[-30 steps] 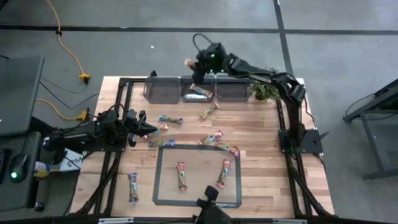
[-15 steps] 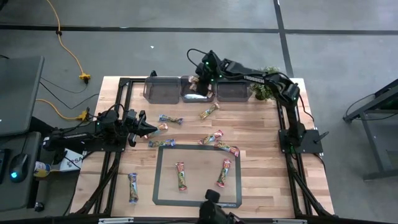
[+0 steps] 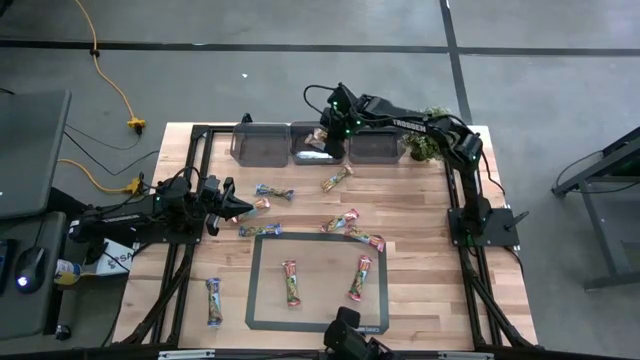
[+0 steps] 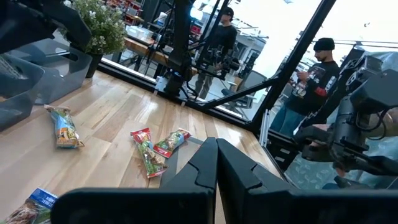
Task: Pick and place Granola Bars by type
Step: Put the yellow granola bar into the middle black bin
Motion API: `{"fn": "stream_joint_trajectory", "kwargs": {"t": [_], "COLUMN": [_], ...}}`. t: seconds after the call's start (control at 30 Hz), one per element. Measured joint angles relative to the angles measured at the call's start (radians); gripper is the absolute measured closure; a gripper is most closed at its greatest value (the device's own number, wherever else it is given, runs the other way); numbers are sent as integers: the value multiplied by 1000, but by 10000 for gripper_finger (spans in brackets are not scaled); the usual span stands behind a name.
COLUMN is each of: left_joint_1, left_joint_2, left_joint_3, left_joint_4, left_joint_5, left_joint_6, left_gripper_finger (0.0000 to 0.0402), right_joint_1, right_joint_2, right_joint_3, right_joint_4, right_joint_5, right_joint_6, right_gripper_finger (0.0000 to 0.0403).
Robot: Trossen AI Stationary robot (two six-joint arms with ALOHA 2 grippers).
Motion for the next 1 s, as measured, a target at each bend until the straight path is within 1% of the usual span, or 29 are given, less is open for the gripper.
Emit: {"fn": "stream_joint_trajectory", "kwargs": {"t": [0.43, 0.8, 1.0], "left_joint_1": [0, 0, 0], "left_joint_2": [0, 0, 0], "left_joint_3": [0, 0, 0], "left_joint_4": [0, 0, 0], "left_joint_5": [0, 1, 1], "left_joint_6": [0, 0, 0], "left_gripper_finger": [401, 401, 401], "right_joint_1": [0, 0, 3], "right_joint_2": [1, 1, 1], "right_joint_3": [0, 0, 0], "right_joint_4": [-4, -4, 15], "right_joint_5": [-37, -37, -45], "right_joint_6": [-2, -12, -12], "right_gripper_finger": [310, 258, 240]}}
